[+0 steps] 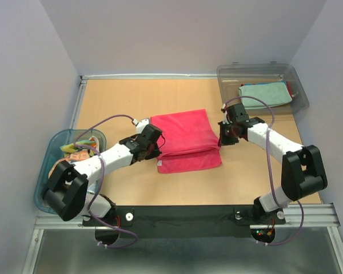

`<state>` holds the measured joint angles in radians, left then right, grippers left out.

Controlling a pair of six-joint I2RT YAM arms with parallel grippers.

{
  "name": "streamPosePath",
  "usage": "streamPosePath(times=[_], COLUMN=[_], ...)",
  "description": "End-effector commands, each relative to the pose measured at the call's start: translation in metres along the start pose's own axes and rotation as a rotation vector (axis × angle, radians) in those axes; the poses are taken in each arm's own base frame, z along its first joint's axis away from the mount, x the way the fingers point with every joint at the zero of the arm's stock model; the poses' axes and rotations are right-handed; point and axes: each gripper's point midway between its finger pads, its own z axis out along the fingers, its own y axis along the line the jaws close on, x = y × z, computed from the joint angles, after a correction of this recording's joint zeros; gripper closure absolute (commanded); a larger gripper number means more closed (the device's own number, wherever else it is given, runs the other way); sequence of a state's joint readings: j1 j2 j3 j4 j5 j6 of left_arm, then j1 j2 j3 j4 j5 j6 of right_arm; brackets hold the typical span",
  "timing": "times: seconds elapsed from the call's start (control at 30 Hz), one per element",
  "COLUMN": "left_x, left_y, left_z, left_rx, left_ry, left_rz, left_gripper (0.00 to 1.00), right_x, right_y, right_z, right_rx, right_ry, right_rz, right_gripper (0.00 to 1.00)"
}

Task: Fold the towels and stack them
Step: Fold the towel

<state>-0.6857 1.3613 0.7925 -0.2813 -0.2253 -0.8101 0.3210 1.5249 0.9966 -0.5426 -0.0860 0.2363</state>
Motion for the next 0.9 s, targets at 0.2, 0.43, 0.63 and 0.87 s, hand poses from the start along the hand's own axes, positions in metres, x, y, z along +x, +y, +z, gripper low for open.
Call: streamPosePath(times=[0.2,0.43,0.63,0.87], left_x=[0.028,0.054,0.065,0.063], left_y=[0.011,0.024,0.03,0.024], left_z=[-0.019,-0.006,0.006,-0.004], left_rx=[-0.018,-0.044,-0.061,-0.022], left_ry=[0.02,0.069,0.093,0.082], left_rz=[0.016,0.031,0.042,0.035], left_gripper=[1.0,1.0,0.94,0.47], right_x=[0.02,0.045,0.063,0.063], right_y=[-0.009,-0.004,-0.013,-0.017], right_z=[-0.018,-0.007,0.007,-0.001], right_rx=[0.026,-0.002,0.039,0.059], right_ry=[0.02,0.106,0.171,0.134], right_rz=[0.062,0.111,0.134,0.149], right_gripper=[0.99,0.99,0.99,0.59])
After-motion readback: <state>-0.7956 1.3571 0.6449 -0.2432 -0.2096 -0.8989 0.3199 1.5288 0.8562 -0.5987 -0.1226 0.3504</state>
